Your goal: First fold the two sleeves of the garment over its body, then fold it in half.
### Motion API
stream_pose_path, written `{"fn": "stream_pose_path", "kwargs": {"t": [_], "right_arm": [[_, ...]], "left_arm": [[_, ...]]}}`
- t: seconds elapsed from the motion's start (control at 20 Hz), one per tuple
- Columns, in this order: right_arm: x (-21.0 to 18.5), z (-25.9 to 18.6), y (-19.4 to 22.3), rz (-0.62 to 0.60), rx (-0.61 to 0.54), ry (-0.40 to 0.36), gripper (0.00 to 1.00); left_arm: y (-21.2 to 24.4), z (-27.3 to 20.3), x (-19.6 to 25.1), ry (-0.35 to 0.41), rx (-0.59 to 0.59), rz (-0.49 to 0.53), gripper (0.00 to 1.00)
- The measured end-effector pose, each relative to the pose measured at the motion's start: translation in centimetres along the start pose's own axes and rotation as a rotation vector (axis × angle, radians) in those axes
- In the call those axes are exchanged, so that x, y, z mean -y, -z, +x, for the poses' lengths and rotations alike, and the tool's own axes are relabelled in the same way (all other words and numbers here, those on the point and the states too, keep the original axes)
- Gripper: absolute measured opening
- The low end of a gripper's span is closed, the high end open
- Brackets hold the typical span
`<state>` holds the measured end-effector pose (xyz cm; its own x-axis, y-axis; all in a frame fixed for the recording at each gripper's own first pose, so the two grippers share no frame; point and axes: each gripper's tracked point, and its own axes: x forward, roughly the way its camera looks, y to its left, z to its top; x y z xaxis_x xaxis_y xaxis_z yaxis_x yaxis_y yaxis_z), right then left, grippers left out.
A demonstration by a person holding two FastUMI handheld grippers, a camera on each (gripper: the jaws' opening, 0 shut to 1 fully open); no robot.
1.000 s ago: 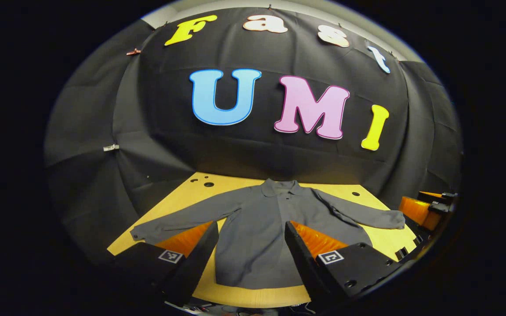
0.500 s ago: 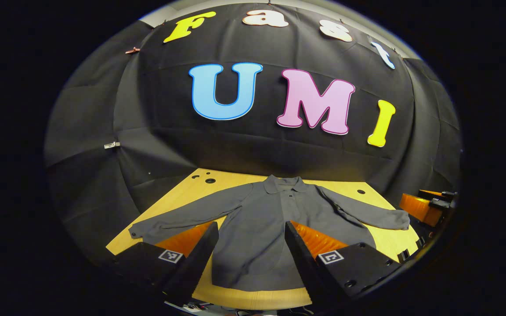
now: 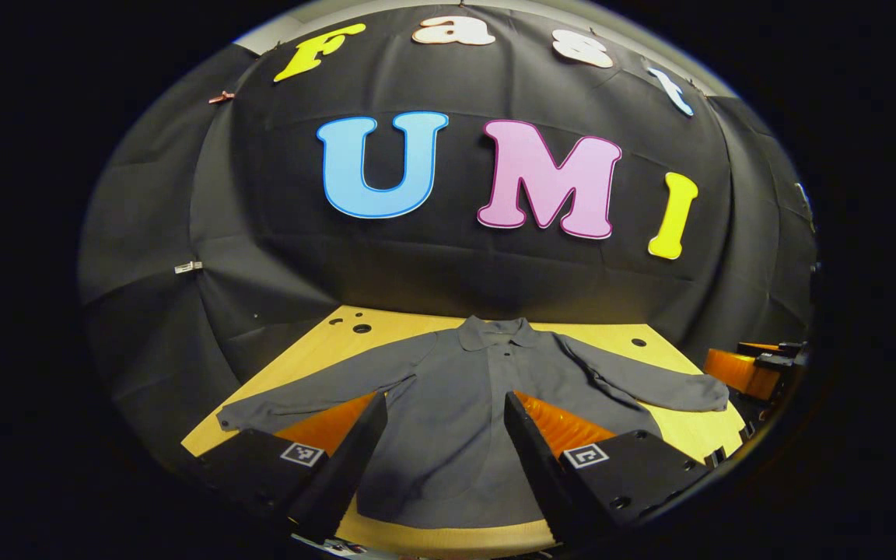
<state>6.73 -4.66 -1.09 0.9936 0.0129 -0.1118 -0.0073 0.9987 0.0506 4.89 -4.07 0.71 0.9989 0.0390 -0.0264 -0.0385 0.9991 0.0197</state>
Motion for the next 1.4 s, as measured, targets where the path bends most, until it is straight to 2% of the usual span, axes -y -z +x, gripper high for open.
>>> {"fn": "stream_pose_path", "kwargs": {"t": [0.2,0.4,0.65,0.95,1.0,1.05,1.1,1.4], "right_arm": [[1.3,1.2,-0.5,-0.041,-0.007,0.002,0.98],[3.7,3.2,-0.6,0.003,-0.025,0.026,0.98],[9.5,5.8,-0.5,0.096,-0.063,0.128,0.98],[17.3,9.0,1.1,0.184,-0.128,0.262,0.99],[18.6,9.3,1.6,0.194,-0.140,0.283,0.99],[19.8,9.8,2.1,0.205,-0.154,0.303,0.99],[21.0,10.3,2.6,0.218,-0.168,0.323,0.99],[28.9,13.0,6.6,0.273,-0.259,0.471,0.99]], "left_arm": [[-0.3,1.0,0.9,-0.004,-0.001,0.016,0.96],[-0.3,1.8,1.2,-0.017,-0.013,0.032,0.96],[-0.7,2.9,0.3,-0.052,-0.019,0.064,0.96],[0.0,4.7,-0.8,-0.118,-0.070,0.029,0.96],[0.0,5.0,-0.7,-0.119,-0.076,0.027,1.00],[0.2,5.4,-0.4,-0.113,-0.083,0.024,1.00],[0.2,5.6,-0.2,-0.111,-0.092,0.023,0.96],[0.9,6.4,0.0,-0.164,-0.127,0.002,0.96]]}}
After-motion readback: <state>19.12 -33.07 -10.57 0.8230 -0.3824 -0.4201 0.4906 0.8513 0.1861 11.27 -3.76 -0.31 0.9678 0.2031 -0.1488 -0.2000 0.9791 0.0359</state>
